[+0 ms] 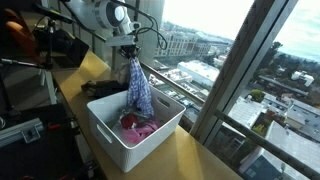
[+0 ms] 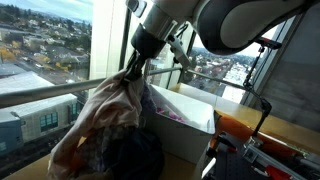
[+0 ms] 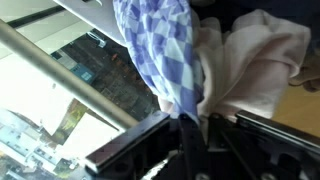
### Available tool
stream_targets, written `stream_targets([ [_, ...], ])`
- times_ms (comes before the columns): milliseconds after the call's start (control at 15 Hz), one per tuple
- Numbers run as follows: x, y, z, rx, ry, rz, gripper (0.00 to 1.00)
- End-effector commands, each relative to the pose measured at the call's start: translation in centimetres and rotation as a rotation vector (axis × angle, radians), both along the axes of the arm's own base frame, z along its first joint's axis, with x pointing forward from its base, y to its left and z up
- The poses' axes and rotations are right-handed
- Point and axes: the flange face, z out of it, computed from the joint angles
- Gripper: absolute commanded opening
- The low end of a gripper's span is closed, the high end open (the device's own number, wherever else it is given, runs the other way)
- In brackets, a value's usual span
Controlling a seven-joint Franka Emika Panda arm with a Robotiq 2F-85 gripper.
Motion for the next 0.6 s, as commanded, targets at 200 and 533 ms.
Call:
stream_targets([
  [200,-2.3,-7.5,11.9,0.148,-0.075,-0.086,0.02],
  [533,-2.7,-14.9,21.1,0.265,-0.161,-0.166,0.02],
])
